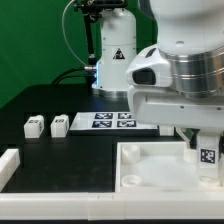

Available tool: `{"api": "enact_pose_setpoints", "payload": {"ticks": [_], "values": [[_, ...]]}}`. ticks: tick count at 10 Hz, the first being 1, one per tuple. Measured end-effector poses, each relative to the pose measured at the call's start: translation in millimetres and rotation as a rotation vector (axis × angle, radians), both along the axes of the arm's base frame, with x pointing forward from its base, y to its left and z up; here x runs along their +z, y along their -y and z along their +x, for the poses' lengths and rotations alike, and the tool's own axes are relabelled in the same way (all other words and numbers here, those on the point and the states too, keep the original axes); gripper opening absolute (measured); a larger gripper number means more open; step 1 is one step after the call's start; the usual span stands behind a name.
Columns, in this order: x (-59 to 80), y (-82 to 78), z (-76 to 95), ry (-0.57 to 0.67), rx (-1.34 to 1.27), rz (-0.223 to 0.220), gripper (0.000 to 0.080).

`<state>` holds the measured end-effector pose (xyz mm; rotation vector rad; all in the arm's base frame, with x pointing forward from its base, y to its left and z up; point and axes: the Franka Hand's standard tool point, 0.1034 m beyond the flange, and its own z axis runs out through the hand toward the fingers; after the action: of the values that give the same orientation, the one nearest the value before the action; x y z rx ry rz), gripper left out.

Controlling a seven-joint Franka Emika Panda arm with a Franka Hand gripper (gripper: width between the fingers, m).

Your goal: Assemble one leg

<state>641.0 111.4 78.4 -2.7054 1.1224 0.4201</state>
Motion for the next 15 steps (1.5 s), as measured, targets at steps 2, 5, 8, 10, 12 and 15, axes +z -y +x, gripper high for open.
{"api": "enact_pose_setpoints", "payload": {"ticks": [2,5,8,10,12,15], "values": [[-0.6,2.4,1.8,-0.034,-0.278,0.009,0.0294],[-0.1,0.3,2.8,-0.116,-0.544,-0.038,0.0294],[-0.6,0.3,2.8,-0.111,-0.532,-0.037,0.0382],[-1.4,-3.4,-0.3,-0.058,-0.333,-0.032,0.0625],[1.5,-13.7,-4.2,0.043,0.025,-0.091,0.0642],[-0.8,-12.6,-5.3,0.114,0.339,-0.031,0.0649]]}}
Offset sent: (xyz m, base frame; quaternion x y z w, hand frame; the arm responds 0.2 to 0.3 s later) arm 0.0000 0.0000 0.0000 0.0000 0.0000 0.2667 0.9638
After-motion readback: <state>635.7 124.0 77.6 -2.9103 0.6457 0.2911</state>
